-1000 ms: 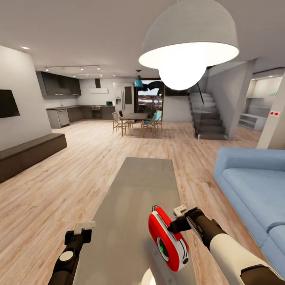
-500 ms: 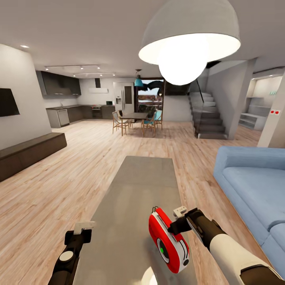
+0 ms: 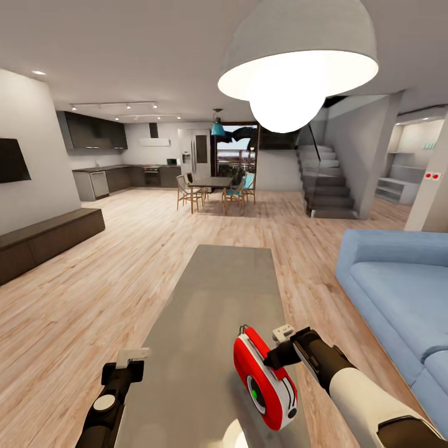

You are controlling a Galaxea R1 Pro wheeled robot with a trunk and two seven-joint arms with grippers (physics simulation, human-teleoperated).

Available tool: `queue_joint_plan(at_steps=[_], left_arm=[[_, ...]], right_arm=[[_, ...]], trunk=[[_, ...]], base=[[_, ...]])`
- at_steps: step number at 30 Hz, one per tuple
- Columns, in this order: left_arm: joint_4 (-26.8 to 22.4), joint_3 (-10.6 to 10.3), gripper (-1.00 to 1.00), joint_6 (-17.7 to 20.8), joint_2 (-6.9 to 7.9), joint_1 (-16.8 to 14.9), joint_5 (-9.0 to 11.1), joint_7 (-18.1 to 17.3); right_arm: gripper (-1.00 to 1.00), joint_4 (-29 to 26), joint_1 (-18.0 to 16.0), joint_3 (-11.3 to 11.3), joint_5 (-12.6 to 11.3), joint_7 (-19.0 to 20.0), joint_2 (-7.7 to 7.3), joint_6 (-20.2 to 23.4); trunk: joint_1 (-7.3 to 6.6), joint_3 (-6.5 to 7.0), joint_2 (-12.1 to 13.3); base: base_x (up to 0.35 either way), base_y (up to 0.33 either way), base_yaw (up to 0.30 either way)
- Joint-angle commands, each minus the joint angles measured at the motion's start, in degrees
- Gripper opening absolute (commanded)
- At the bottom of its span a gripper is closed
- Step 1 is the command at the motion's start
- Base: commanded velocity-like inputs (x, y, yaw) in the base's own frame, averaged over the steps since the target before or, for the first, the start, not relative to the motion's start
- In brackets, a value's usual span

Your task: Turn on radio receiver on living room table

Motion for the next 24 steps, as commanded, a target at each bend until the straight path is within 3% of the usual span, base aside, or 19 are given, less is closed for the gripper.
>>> queue_joint_plan(at_steps=[1,24], left_arm=[[0.0,0.0,-1.00,0.0,0.00,0.0,0.0,0.0],[0.1,0.0,-1.00,0.0,0.00,0.0,0.0,0.1]], right_arm=[[-1.00,0.0,0.0,-0.1,-0.2,0.0,0.00,0.0],[-1.00,0.6,0.0,0.0,-0.2,2.7,0.00,0.0]], trunk=[[0.00,0.00,0.0],[4.17,-3.41,-7.6]], base=[[0.000,0.000,0.000],[0.000,0.000,0.000]])
